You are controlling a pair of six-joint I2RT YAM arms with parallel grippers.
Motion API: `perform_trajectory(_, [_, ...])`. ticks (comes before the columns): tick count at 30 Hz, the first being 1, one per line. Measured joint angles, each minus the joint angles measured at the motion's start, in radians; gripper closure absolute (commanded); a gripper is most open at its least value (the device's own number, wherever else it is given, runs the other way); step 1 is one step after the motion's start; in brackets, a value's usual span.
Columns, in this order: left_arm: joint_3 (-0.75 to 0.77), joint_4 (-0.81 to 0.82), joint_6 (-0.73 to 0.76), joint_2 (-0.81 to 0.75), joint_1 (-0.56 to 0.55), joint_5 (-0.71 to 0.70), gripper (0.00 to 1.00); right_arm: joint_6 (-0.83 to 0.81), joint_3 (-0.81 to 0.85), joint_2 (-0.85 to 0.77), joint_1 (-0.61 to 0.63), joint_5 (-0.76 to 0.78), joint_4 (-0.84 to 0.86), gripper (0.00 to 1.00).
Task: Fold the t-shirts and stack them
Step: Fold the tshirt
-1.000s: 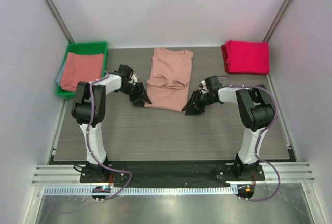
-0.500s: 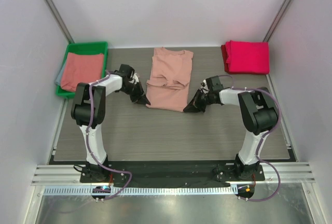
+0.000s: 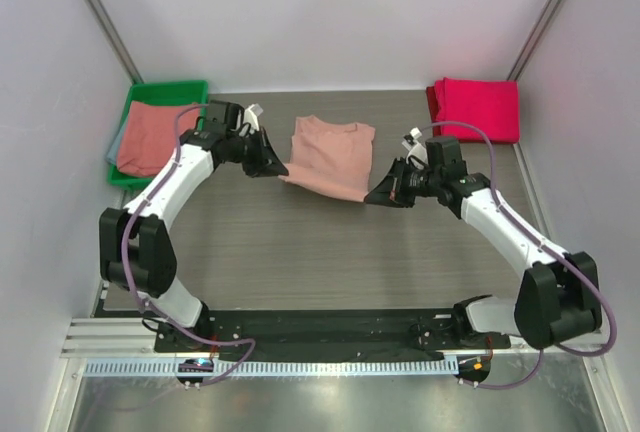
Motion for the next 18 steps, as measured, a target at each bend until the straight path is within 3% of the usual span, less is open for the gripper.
perform_trajectory(5, [-0.044,-0.005,0.009,-0.053,-0.017,0.002,1.00,-0.044,-0.010,-0.069,0.000,0.002,-0.067,0.98])
perform_trajectory(12, [-0.095,-0.029,0.009,-0.060,-0.017,0.000,1.00,-0.070,-0.002,-0.047,-0.001,0.012,-0.066,0.99])
perform_trajectory(15, [-0.034,-0.036,0.015,-0.021,-0.010,-0.001,1.00,-0.069,0.026,0.014,-0.014,0.014,-0.029,0.99])
perform_trajectory(18, [0.122,-0.046,0.042,0.122,0.000,-0.007,1.00,-0.069,0.097,0.118,-0.050,0.015,0.024,0.98])
